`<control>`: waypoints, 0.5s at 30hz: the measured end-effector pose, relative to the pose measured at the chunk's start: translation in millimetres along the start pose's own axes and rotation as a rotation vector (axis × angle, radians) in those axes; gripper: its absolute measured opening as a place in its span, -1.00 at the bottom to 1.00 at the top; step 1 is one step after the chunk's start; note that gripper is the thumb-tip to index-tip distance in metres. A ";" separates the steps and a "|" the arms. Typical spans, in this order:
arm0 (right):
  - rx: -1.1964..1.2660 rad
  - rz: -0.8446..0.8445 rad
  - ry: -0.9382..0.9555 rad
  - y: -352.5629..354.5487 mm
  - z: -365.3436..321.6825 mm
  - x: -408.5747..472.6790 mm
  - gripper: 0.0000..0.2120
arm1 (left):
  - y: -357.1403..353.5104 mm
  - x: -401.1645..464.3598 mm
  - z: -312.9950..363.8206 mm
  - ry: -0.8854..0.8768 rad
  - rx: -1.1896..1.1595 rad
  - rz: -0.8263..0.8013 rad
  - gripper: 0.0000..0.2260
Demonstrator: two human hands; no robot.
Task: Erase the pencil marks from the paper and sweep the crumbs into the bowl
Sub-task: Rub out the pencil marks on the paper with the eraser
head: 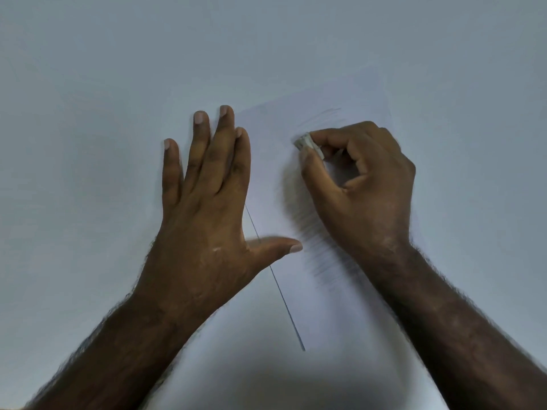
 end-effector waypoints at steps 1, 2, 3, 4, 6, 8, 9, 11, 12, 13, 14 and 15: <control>0.010 -0.015 0.008 -2.3 -0.2 -0.6 -0.96 | 4.0 2.1 1.3 -0.018 -0.039 0.016 0.12; 0.017 -0.031 0.015 -4.7 -0.1 -1.1 -0.95 | 6.6 5.5 3.1 -0.047 -0.066 0.018 0.10; 0.023 -0.044 0.018 -5.8 0.8 -1.3 -0.94 | 6.7 9.4 5.0 -0.082 -0.073 0.004 0.10; 0.025 -0.051 0.018 -5.8 2.0 -0.9 -0.93 | 5.2 13.0 6.2 -0.114 -0.066 -0.013 0.10; 0.025 -0.060 0.024 -4.3 2.3 -0.9 -0.93 | -1.0 17.6 5.8 -0.152 -0.022 -0.032 0.12; 0.030 -0.098 0.065 -7.3 -5.2 -6.0 -0.93 | -6.0 18.2 4.2 -0.150 -0.013 -0.028 0.11; 0.029 -0.137 0.099 -12.4 -11.5 -10.6 -0.93 | -6.1 17.7 3.6 -0.143 -0.025 -0.014 0.07; -0.003 -0.226 0.179 -25.4 -24.7 -21.0 -0.90 | -2.7 16.6 3.4 -0.132 -0.039 0.032 -0.02; -0.027 -0.246 0.210 -28.7 -28.4 -21.7 -0.90 | -1.6 16.3 2.9 -0.127 -0.038 0.036 -0.03; -0.049 -0.238 0.224 -28.1 -27.7 -17.5 -0.91 | -1.6 16.5 2.4 -0.124 -0.030 0.025 0.00; -0.070 -0.201 0.218 -23.9 -23.8 -9.2 -0.92 | -2.3 16.8 2.0 -0.126 -0.012 0.009 0.05; -0.090 -0.144 0.202 -17.2 -18.9 0.6 -0.93 | -3.0 17.1 1.7 -0.133 0.011 -0.003 0.09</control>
Point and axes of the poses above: each hand's wrist, its own x-axis towards the middle knuckle, its own y-axis out of the back of the hand, z = x × y, the point moved 8 cm from there along x, towards the middle knuckle, and after that the axes turned 14 degrees about x, right-handed, at the moved point
